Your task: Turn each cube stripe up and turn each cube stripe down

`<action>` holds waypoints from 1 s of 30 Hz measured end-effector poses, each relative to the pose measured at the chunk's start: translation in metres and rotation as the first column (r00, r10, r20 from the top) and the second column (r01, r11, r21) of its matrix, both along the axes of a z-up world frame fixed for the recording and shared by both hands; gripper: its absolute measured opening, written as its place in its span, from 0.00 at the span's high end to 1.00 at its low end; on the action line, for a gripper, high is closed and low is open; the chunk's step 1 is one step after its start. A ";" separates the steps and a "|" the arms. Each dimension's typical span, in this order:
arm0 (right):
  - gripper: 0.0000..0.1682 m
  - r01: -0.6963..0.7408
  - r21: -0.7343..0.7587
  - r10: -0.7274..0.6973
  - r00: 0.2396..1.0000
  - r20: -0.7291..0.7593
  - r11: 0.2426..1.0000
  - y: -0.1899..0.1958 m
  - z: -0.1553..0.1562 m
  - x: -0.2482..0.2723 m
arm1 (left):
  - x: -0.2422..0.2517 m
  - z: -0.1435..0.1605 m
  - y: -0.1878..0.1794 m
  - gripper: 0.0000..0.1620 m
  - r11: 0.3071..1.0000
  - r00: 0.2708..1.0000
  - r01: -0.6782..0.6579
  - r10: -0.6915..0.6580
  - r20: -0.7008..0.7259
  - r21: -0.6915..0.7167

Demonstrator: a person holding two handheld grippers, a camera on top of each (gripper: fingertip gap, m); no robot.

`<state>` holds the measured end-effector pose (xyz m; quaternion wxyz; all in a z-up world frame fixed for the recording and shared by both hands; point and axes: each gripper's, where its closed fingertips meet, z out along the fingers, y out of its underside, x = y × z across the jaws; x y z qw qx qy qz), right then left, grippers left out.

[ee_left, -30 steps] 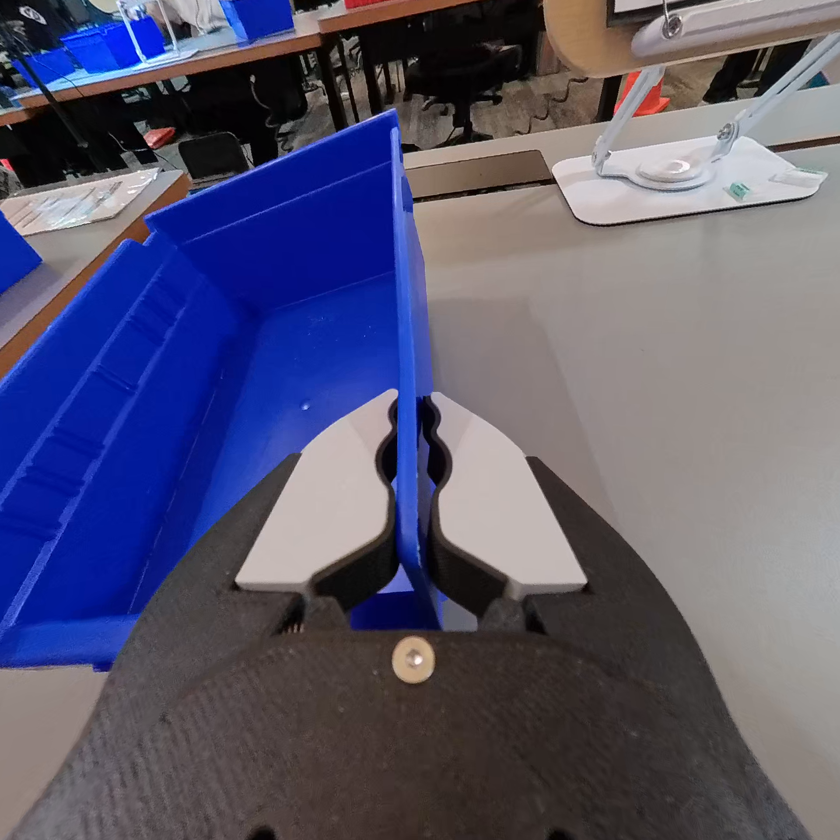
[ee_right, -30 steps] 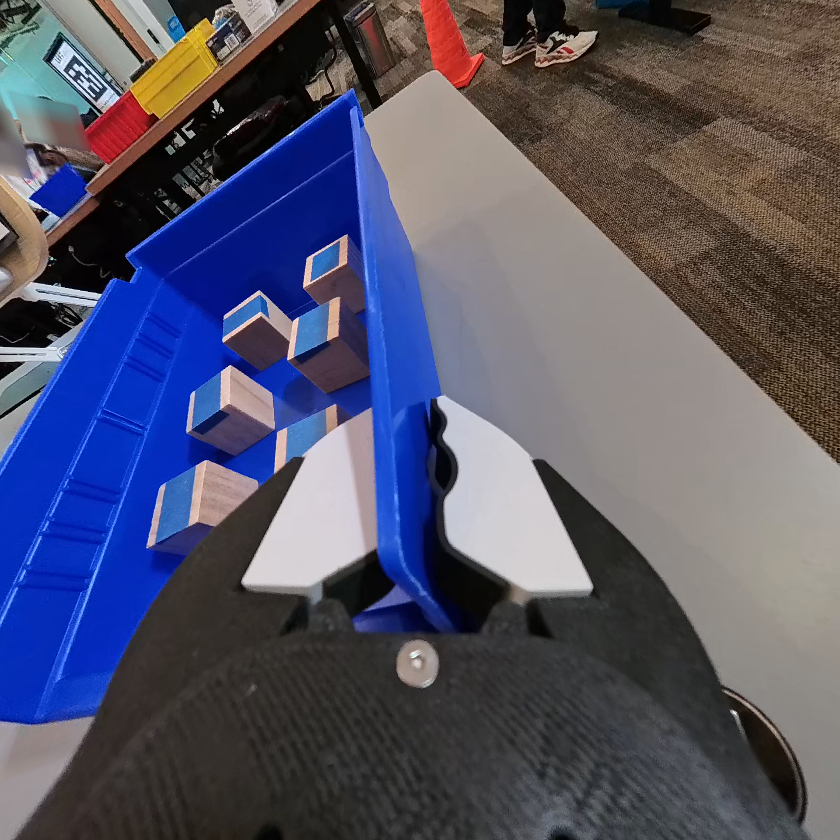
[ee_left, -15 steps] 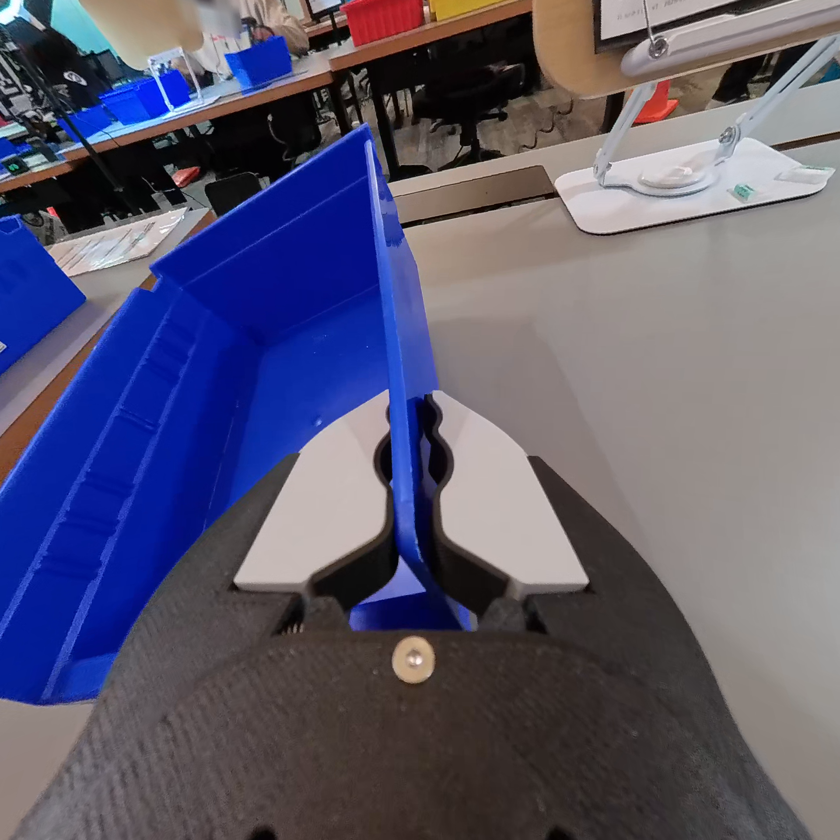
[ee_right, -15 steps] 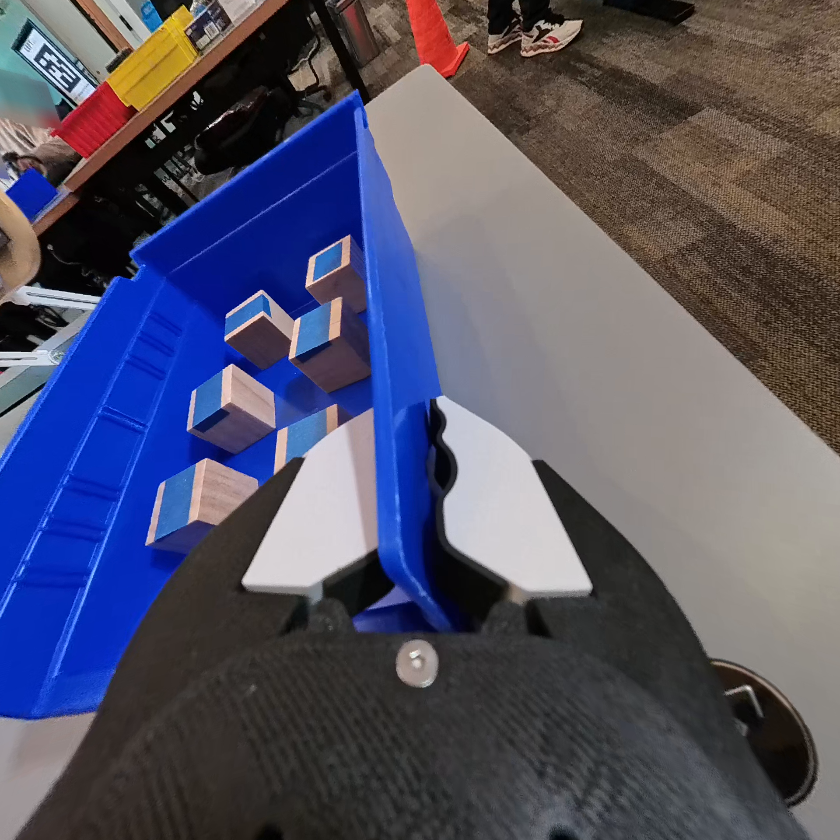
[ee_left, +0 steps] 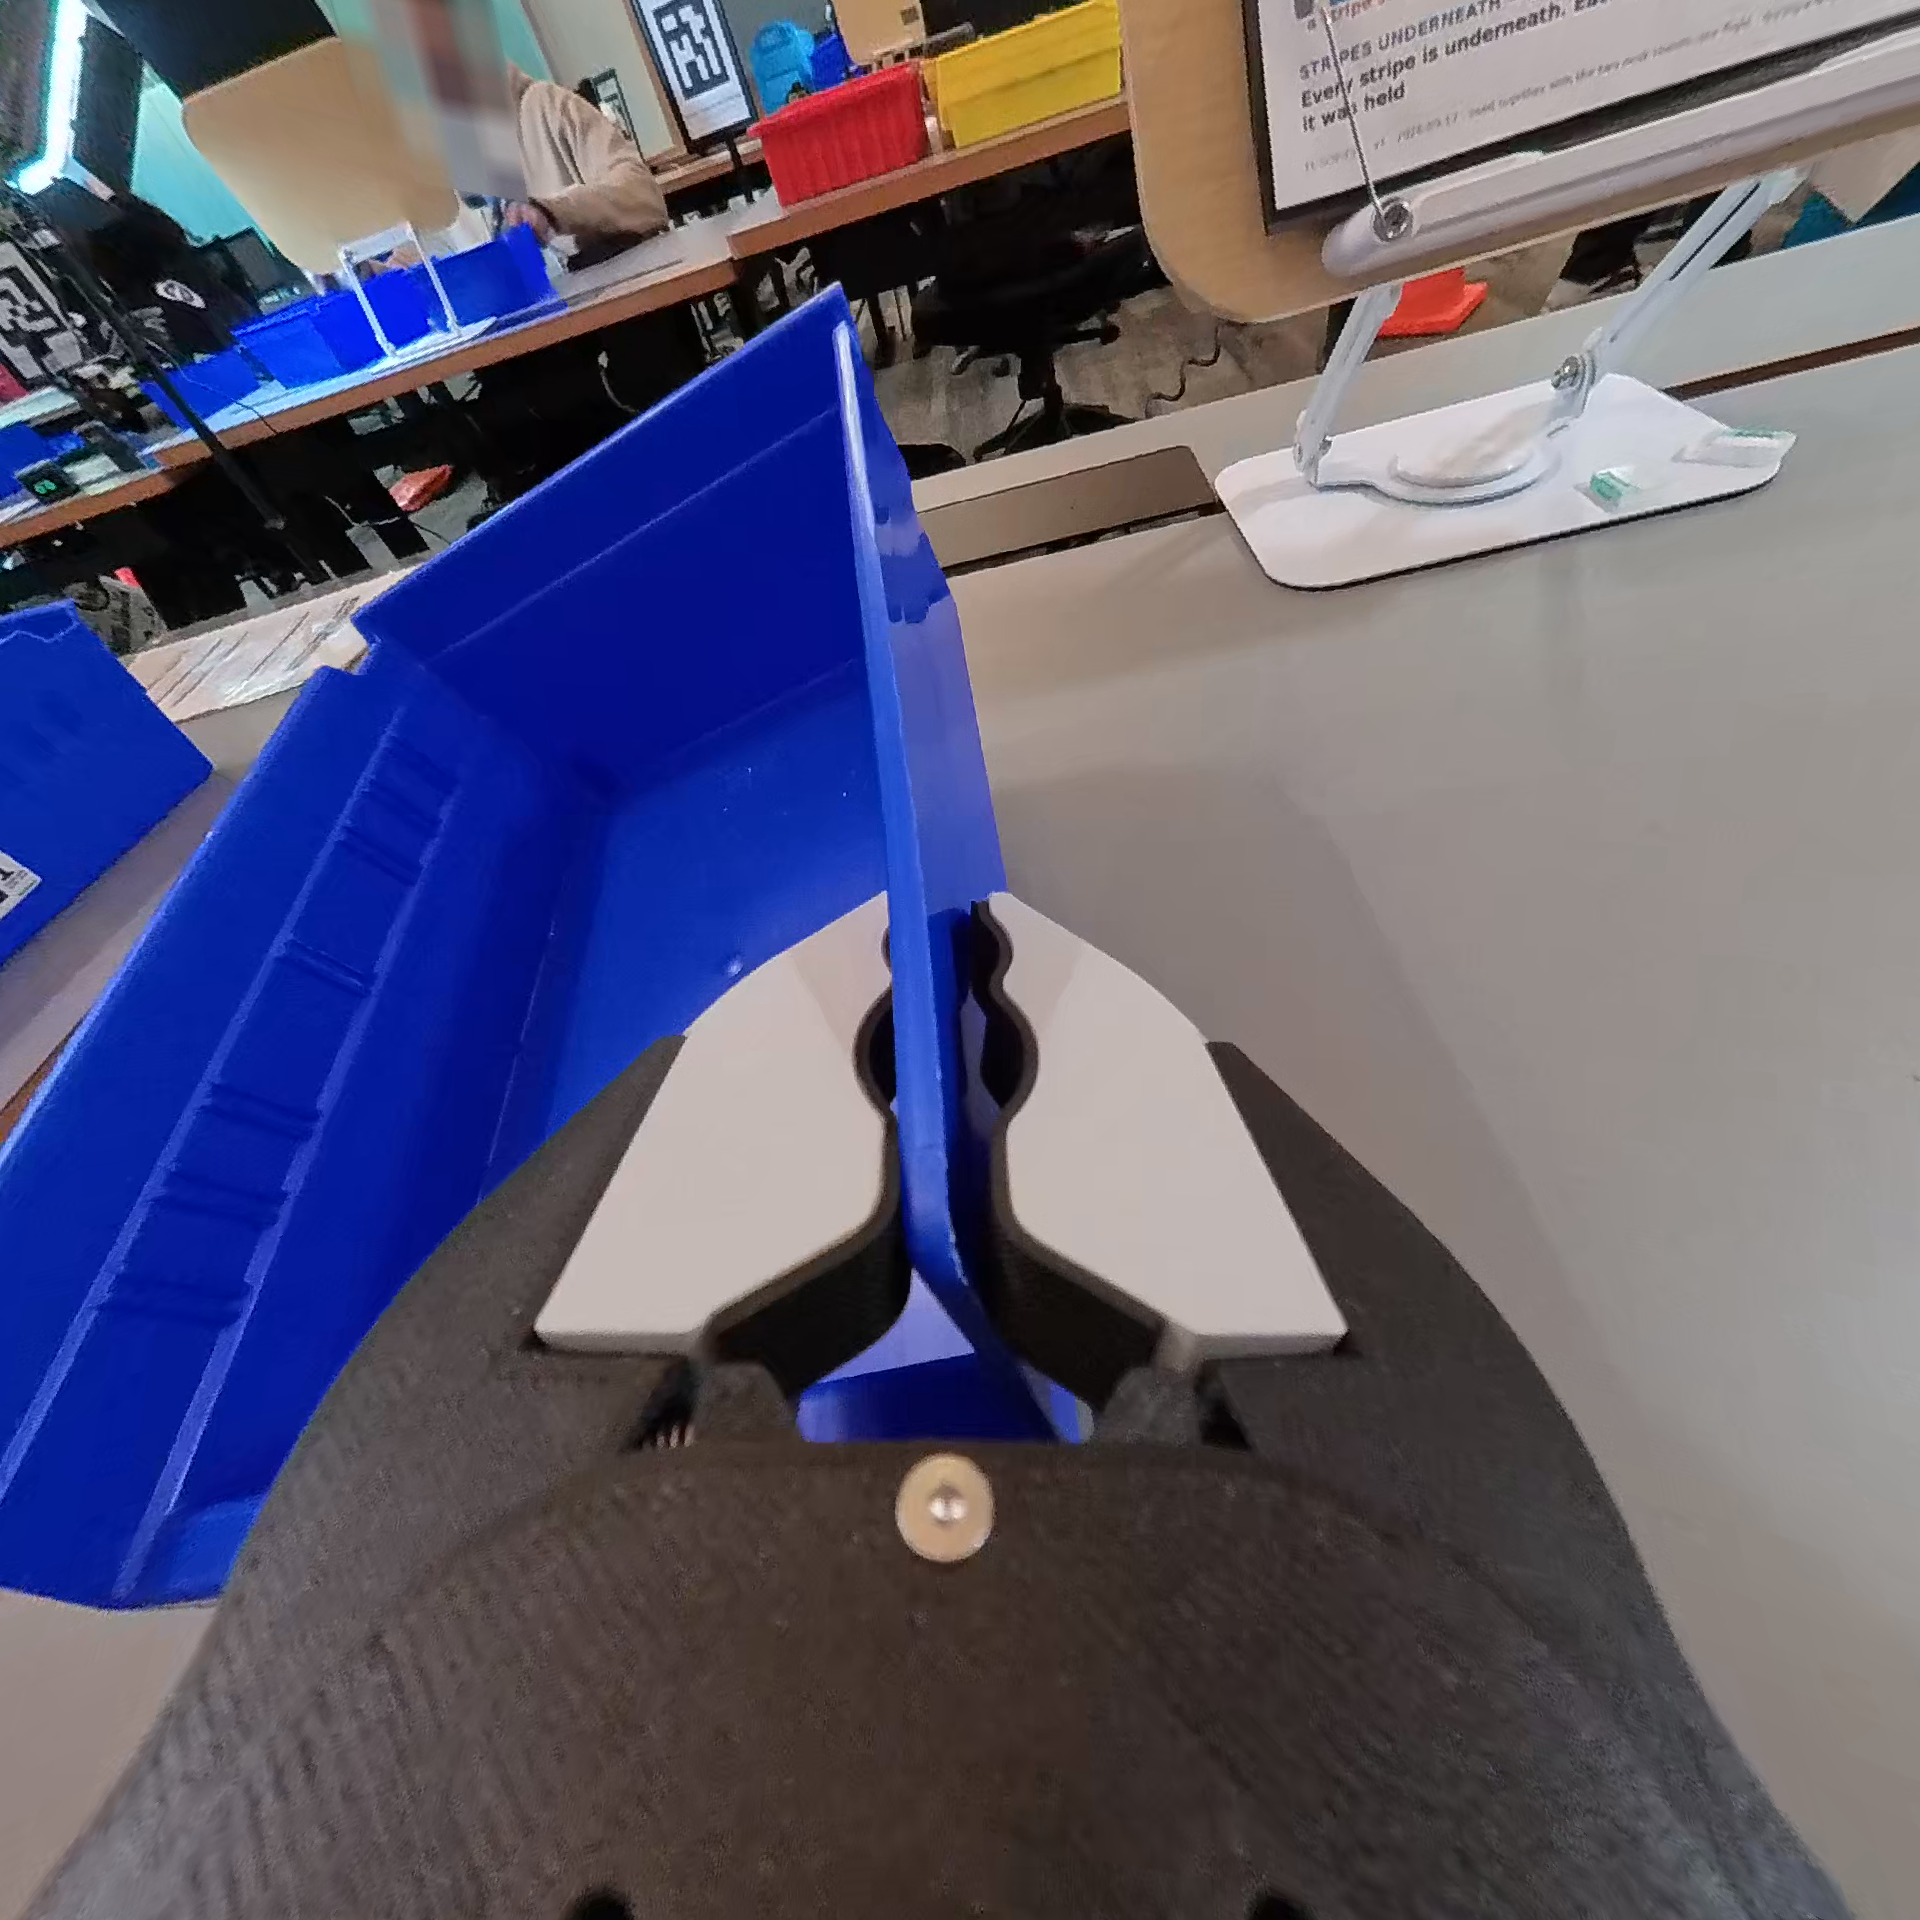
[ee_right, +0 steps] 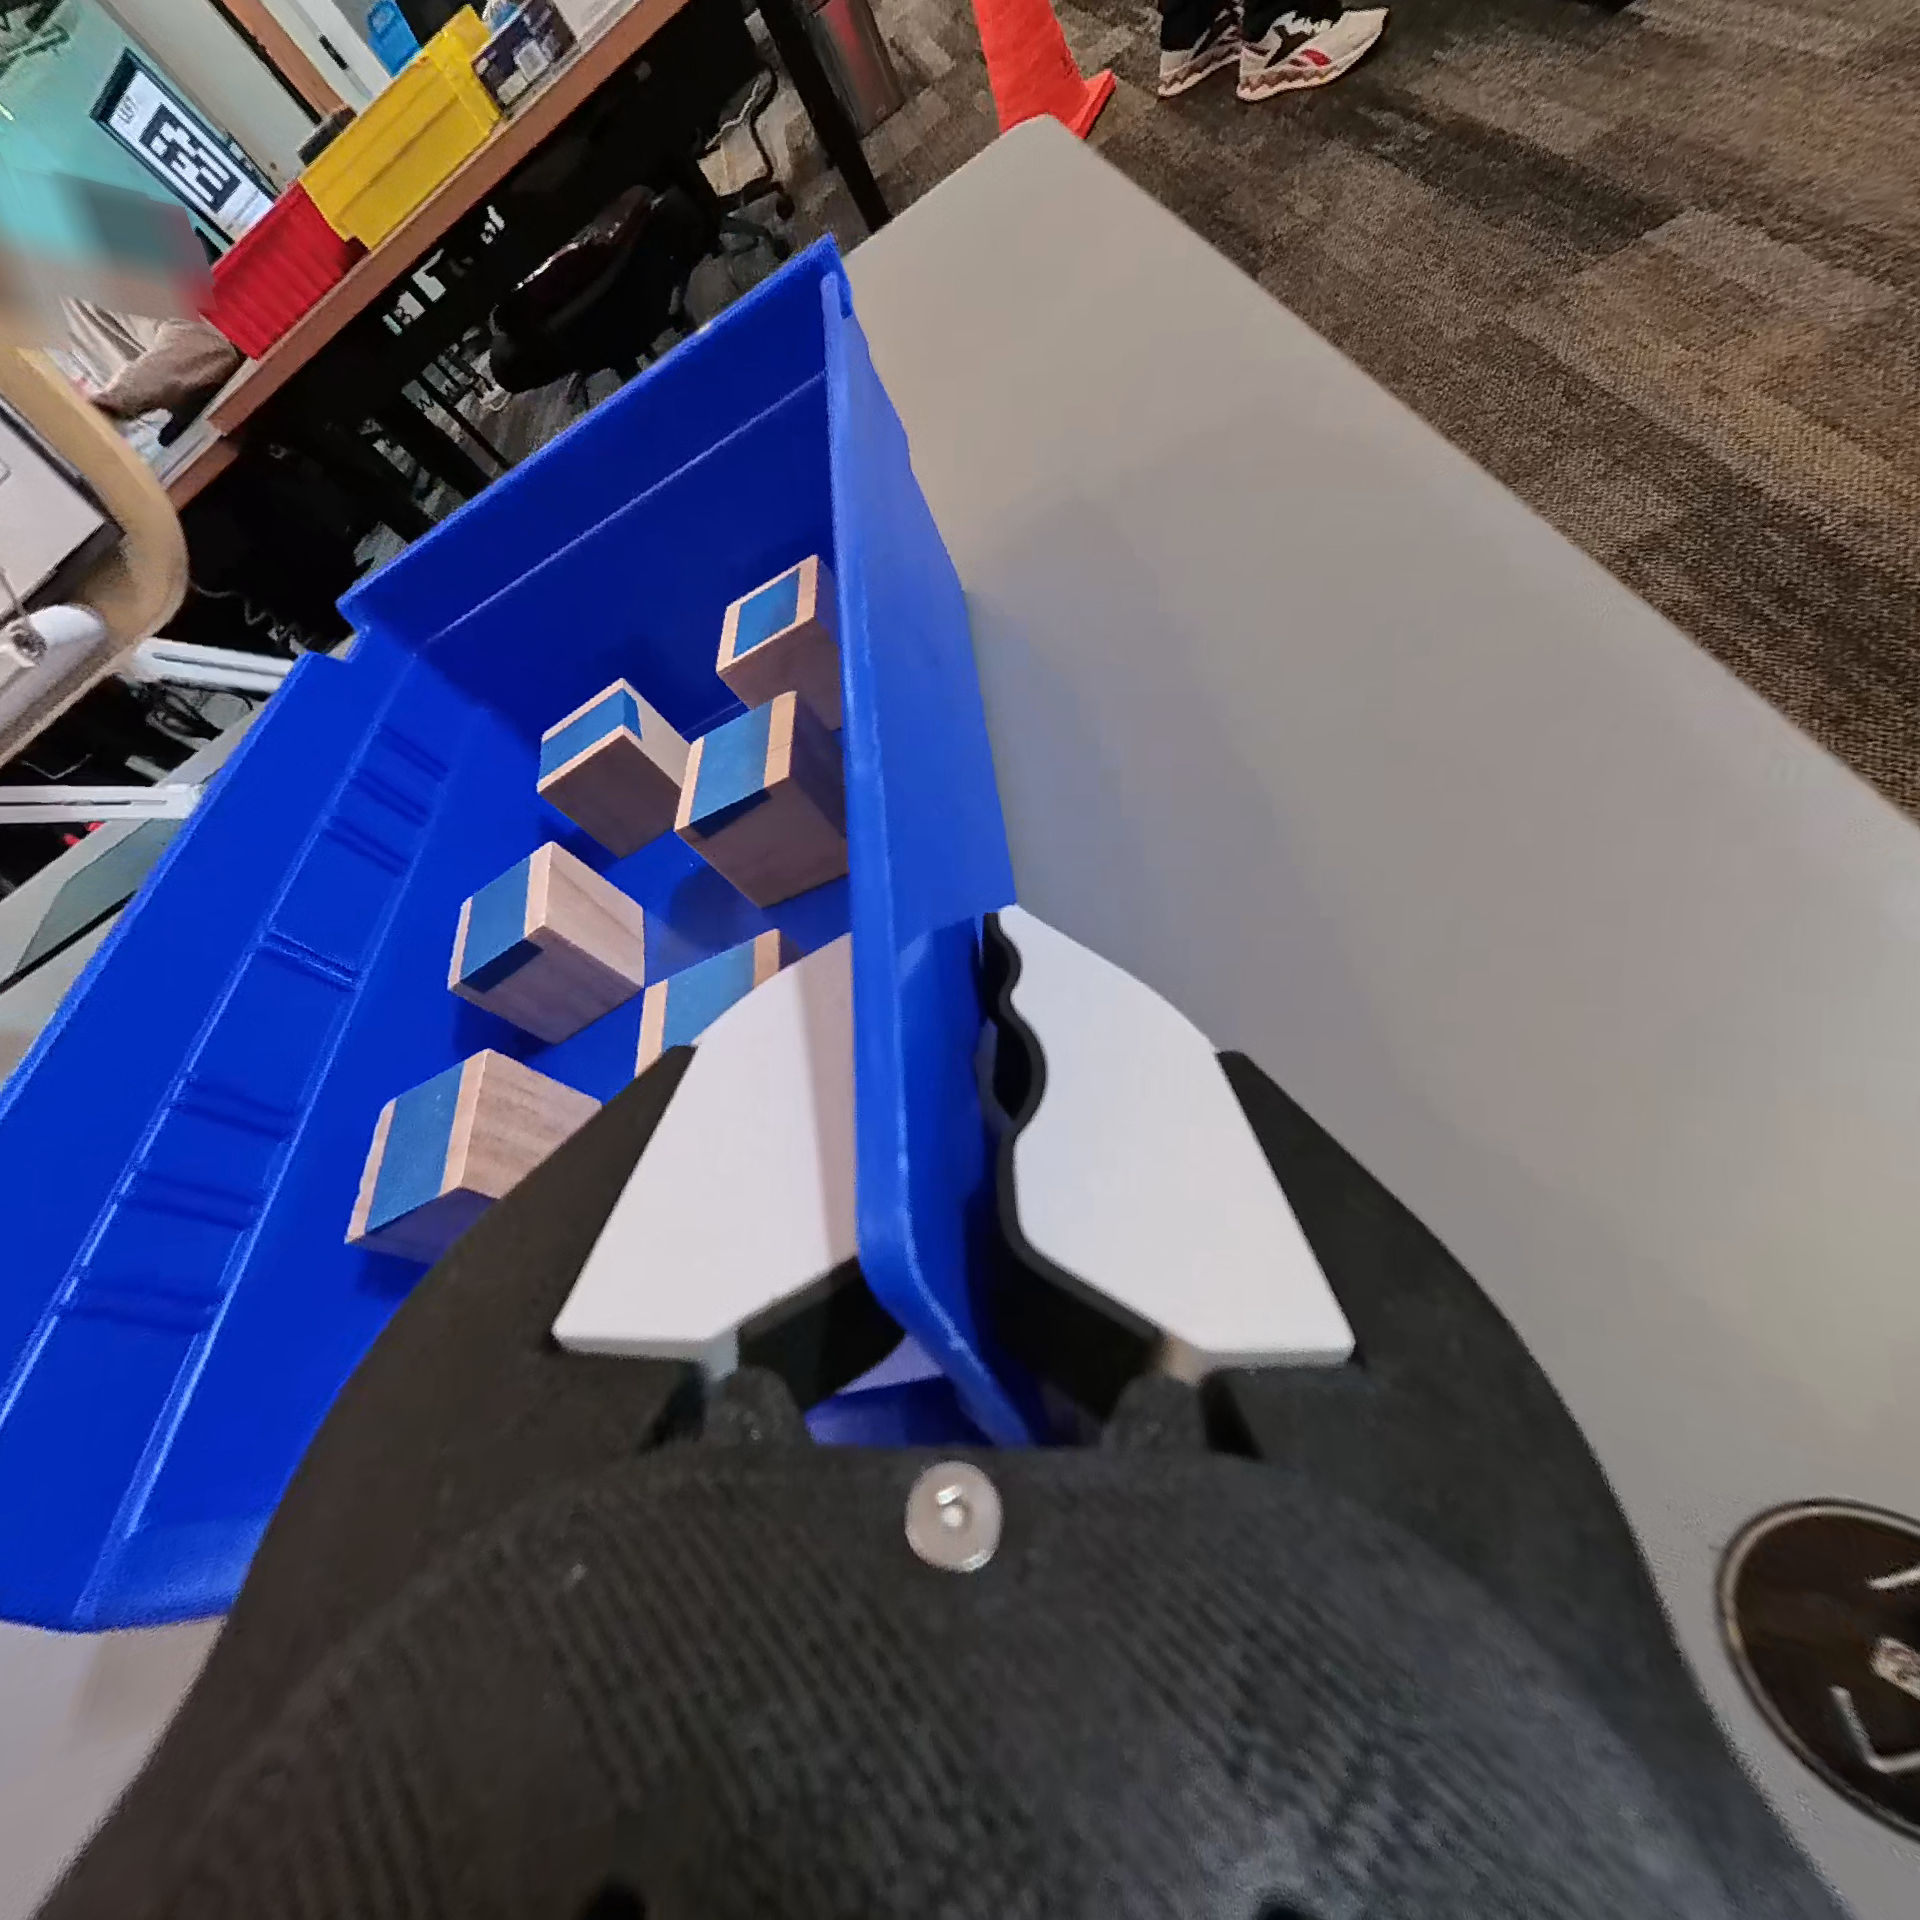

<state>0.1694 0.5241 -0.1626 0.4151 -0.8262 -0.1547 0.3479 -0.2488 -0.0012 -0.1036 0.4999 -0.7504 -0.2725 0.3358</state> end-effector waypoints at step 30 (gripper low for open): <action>0.92 -0.336 0.027 0.337 0.941 -0.036 0.941 -0.328 0.001 -0.343 | 0.015 0.131 -0.052 0.95 0.993 0.993 0.032 -0.018 -0.119 0.118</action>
